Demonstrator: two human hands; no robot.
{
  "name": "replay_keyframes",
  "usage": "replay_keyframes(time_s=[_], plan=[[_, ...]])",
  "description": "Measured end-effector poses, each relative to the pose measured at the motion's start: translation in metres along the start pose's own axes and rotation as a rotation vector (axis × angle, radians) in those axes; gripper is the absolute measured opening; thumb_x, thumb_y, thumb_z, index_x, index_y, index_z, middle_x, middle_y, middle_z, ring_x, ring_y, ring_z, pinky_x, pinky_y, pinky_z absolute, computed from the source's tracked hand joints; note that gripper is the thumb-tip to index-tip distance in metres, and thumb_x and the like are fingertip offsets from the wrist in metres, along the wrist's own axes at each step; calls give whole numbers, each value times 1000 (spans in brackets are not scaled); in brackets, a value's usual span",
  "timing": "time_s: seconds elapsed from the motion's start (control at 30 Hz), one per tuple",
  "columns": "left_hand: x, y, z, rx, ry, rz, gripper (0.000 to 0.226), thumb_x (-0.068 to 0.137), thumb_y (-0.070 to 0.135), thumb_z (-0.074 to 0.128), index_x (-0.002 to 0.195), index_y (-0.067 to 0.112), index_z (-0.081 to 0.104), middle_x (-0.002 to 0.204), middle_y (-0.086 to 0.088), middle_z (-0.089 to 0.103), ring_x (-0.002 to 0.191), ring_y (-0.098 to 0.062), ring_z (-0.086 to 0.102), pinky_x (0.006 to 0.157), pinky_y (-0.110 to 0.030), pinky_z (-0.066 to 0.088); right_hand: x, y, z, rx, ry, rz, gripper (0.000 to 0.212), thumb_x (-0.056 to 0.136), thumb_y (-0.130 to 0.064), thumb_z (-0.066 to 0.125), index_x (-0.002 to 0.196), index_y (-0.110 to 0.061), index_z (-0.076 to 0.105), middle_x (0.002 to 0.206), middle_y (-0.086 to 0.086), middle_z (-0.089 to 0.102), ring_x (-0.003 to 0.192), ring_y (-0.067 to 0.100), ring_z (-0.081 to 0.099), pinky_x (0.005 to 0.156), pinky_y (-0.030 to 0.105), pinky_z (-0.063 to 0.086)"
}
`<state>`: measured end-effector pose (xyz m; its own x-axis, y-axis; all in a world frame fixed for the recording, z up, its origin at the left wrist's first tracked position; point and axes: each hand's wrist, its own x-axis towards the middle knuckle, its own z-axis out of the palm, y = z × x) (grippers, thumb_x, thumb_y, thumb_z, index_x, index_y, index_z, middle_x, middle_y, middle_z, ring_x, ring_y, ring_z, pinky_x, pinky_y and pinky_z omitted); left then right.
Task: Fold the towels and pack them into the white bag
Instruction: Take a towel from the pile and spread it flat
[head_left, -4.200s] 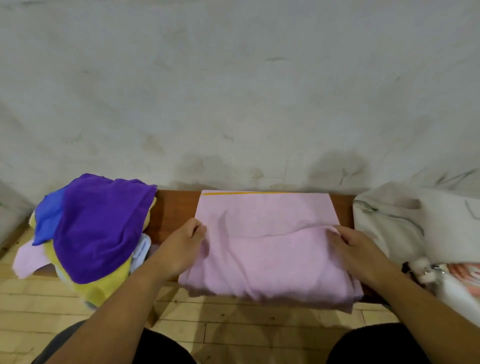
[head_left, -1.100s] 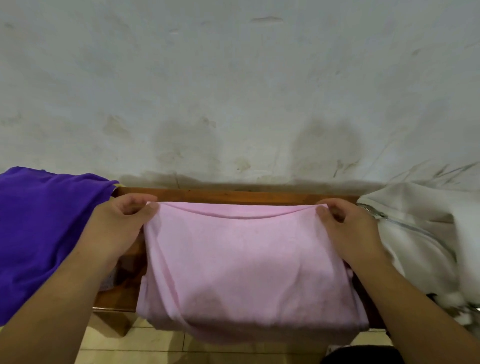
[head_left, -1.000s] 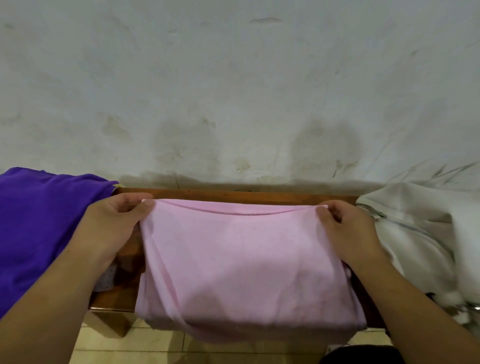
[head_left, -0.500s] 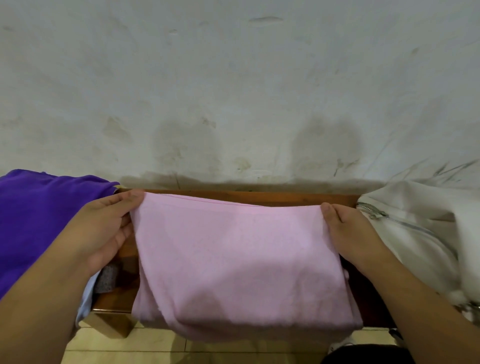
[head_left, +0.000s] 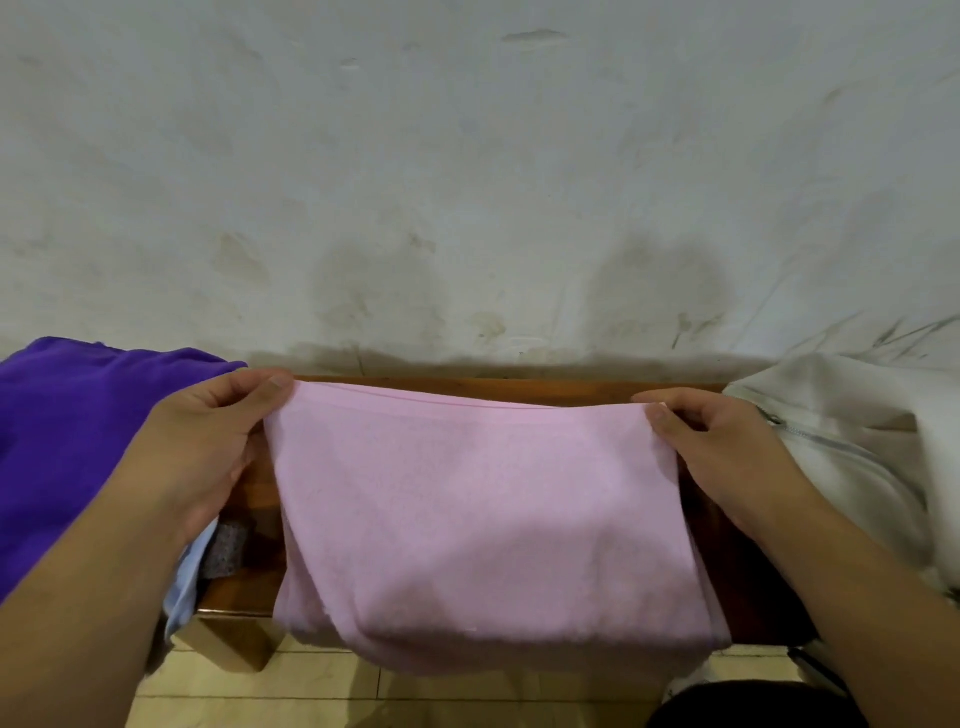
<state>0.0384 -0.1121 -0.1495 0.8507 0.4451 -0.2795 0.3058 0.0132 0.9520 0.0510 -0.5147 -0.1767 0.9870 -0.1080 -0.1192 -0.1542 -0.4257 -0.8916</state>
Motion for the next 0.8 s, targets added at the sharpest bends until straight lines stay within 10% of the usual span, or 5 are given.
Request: replay_keyframes(time_s=[0.27, 0.37, 0.8], plan=[[-45, 42, -18, 449, 24, 328, 9, 86, 37, 77, 94, 34, 76, 87, 14, 75, 71, 1, 63, 67, -17, 47, -39, -50, -29, -299, 143, -118, 16, 93, -27, 72, 101, -40, 77, 77, -28, 67, 78, -8, 62, 67, 6, 41], [-71, 79, -30, 456, 44, 505, 5, 89, 35, 74, 92, 39, 75, 83, 33, 70, 70, 17, 62, 70, -10, 47, -59, -88, -50, -208, 244, -235, 16, 92, -28, 72, 91, -44, 75, 72, -17, 73, 75, 5, 71, 78, 25, 53], [-141, 114, -63, 317, 4, 680, 11, 93, 27, 70, 99, 32, 77, 80, 13, 76, 75, -1, 70, 73, -15, 54, -132, -132, -90, -94, 315, -342, 15, 95, -18, 69, 92, -31, 76, 69, -8, 74, 59, 9, 72, 63, 16, 55]])
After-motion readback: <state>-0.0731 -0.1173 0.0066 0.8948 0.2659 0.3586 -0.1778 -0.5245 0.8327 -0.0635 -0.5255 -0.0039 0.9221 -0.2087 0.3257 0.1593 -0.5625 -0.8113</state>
